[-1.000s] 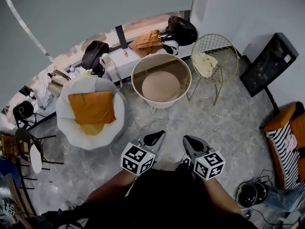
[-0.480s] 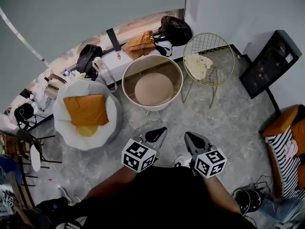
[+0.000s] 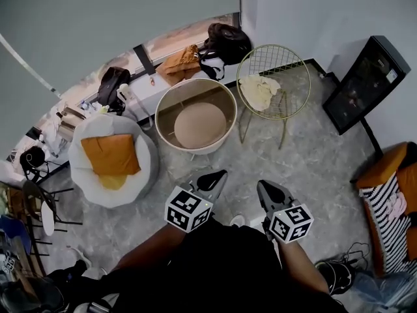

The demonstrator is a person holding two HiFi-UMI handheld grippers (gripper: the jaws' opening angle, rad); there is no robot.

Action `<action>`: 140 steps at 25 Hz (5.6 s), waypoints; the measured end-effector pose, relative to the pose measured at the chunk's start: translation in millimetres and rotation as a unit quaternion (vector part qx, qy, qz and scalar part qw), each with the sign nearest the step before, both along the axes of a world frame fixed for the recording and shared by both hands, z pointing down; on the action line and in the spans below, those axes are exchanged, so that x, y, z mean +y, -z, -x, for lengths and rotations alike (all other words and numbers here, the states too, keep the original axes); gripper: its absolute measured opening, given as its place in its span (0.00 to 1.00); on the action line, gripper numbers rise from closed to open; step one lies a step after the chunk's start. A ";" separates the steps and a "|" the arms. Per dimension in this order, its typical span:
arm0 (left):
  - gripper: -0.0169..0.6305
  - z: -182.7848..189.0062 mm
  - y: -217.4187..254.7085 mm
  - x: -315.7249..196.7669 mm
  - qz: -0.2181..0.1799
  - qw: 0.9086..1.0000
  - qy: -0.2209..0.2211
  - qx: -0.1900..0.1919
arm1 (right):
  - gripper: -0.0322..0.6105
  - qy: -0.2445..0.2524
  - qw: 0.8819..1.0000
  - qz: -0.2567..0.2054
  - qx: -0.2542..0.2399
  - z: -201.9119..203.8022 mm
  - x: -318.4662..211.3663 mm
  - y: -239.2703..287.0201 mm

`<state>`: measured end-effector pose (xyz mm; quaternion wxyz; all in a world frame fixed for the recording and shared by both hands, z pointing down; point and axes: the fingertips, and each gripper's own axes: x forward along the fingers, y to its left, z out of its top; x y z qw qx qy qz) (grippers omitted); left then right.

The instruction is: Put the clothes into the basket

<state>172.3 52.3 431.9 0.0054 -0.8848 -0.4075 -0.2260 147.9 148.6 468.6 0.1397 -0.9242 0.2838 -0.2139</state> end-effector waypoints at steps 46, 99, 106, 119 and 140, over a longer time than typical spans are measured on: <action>0.03 -337.1 -15.0 47.7 0.008 0.999 -0.046 -0.019 | 0.07 -0.022 0.999 0.037 -0.014 -328.6 36.0 7.5; 0.03 -629.9 -158.8 145.0 -0.097 0.974 0.127 -0.160 | 0.08 0.147 0.976 0.106 -0.120 -690.9 148.8 -182.6; 0.03 -664.3 -217.7 142.3 -0.086 0.974 0.086 -0.192 | 0.08 0.134 0.967 0.165 -0.143 -730.0 127.8 -246.5; 0.03 -680.3 -297.7 128.7 -0.107 0.965 0.024 -0.239 | 0.35 0.234 0.880 0.377 -0.172 -773.1 109.0 -412.0; 0.03 -678.7 -306.0 101.7 -0.085 0.958 0.048 -0.271 | 0.23 0.251 0.851 0.401 -0.229 -787.5 118.2 -466.9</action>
